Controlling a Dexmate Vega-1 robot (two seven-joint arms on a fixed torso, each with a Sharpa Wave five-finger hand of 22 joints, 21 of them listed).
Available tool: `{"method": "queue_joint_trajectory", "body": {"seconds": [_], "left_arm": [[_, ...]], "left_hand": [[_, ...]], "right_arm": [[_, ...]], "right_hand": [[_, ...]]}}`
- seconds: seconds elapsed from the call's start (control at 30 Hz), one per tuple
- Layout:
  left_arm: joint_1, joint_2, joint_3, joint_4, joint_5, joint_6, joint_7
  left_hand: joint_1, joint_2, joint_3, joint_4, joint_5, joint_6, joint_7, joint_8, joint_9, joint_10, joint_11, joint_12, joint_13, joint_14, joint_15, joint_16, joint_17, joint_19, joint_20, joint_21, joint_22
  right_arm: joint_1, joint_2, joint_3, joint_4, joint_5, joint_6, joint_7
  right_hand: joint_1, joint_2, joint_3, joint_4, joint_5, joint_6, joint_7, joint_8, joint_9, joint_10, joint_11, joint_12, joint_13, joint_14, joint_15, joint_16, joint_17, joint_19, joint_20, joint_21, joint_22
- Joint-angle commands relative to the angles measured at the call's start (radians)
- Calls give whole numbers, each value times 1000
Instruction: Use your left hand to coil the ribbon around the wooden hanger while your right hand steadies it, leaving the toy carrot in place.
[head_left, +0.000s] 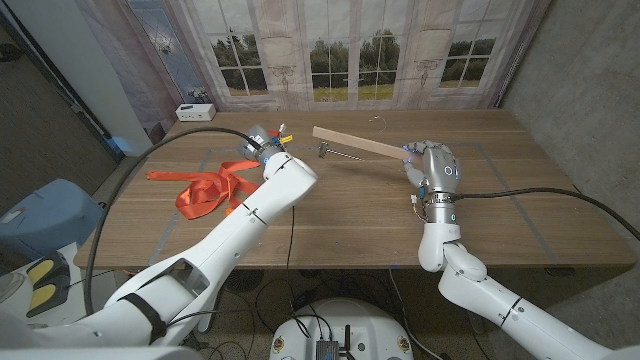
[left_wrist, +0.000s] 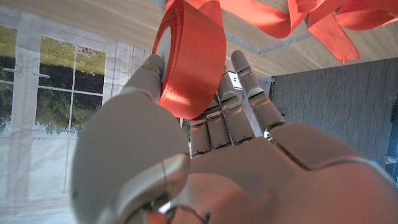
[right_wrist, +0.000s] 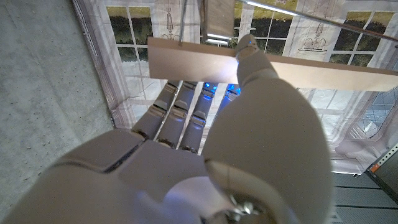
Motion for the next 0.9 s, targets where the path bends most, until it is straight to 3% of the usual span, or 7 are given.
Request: {"method": "queue_joint_trajectory", "body": {"seconds": [0.03, 0.27, 0.9], "left_arm": [[-47, 31, 24, -68, 73, 23, -13], [-82, 45, 53, -95, 107, 19, -30], [-188, 61, 169, -139, 186, -31, -111]], "left_hand": [[128, 130, 20, 15, -5, 94, -22, 1, 7, 151, -143, 43, 92, 90, -121, 2, 3, -1, -6, 12, 2], [131, 129, 20, 16, -7, 97, -23, 0, 12, 150, -144, 47, 98, 90, -119, 1, 6, -5, -6, 17, 3], [130, 127, 20, 21, -12, 101, -24, -2, 22, 149, -145, 56, 111, 95, -122, -5, 8, -14, -8, 32, 7]], "right_arm": [[-4, -6, -13, 3, 6, 32, 15], [-6, -11, -23, 3, 6, 51, 29], [35, 33, -50, 73, 26, 172, 2]], "right_hand": [[97, 105, 0, 5, 5, 40, 19, 6, 79, 61, -52, 10, 5, 12, -146, -5, 6, -8, 2, 7, 1], [97, 105, -1, 5, 5, 39, 19, 6, 79, 59, -50, 11, 3, 15, -146, -10, 9, -9, 3, 11, 0], [96, 105, -4, 6, 5, 40, 19, 6, 77, 59, -49, 14, 0, 20, -145, -22, 19, -14, 3, 22, -2]]}}
